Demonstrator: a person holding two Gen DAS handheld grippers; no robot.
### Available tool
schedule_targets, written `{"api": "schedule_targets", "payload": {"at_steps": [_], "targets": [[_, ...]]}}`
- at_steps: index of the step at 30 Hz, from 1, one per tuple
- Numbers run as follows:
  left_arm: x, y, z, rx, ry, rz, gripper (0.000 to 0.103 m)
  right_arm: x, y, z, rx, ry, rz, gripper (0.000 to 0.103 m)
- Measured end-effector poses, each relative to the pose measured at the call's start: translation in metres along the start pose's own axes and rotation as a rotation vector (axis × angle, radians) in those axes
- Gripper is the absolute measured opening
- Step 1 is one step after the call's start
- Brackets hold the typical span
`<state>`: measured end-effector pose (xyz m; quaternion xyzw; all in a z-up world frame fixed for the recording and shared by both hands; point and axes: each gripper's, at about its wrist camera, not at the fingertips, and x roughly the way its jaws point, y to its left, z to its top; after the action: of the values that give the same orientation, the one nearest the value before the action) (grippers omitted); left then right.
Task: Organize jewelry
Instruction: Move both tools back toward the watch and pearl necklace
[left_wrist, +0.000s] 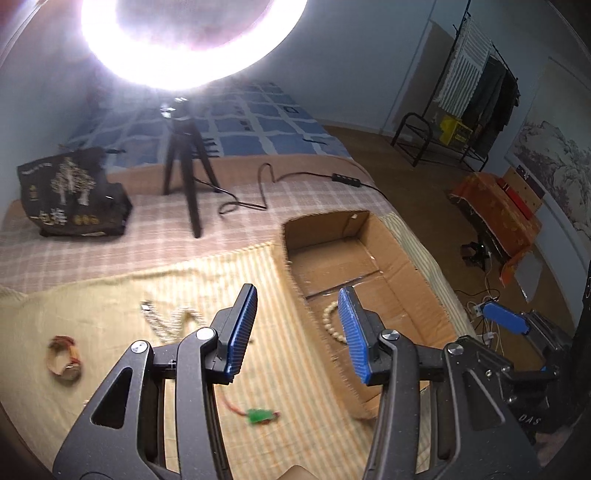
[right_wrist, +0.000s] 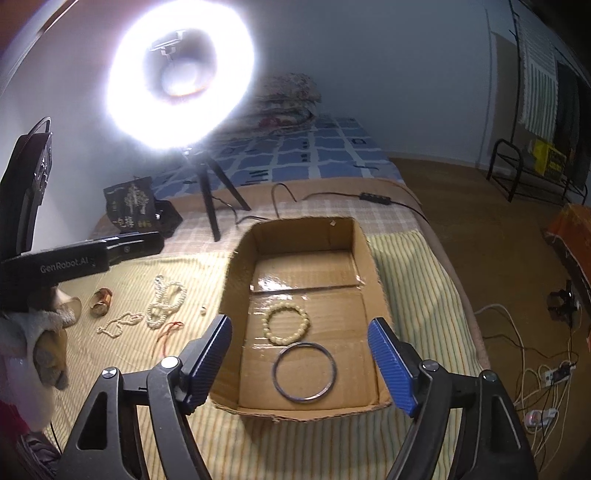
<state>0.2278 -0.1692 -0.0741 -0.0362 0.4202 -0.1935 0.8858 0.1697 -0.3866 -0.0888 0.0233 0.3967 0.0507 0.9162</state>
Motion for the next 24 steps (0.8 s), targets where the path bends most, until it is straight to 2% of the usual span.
{"api": "schedule_targets", "payload": {"at_steps": [8, 18, 19, 24], "targets": [[-0.044, 0.054, -0.004, -0.031, -0.027, 0.054, 0.046, -0.008, 0.032, 0.001, -0.071, -0.06, 0.044, 0.085], [-0.08, 0.142, -0.025, -0.118, -0.013, 0.157, 0.046, 0.016, 0.085, 0.013, -0.136, 0.016, 0.134, 0.085], [-0.081, 0.148, -0.027, -0.126, -0.011, 0.163, 0.046, 0.022, 0.092, 0.015, -0.14, 0.03, 0.138, 0.084], [-0.08, 0.198, -0.039, -0.221, 0.005, 0.18, 0.046, 0.048, 0.114, 0.02, -0.133, 0.1, 0.175, 0.067]]}}
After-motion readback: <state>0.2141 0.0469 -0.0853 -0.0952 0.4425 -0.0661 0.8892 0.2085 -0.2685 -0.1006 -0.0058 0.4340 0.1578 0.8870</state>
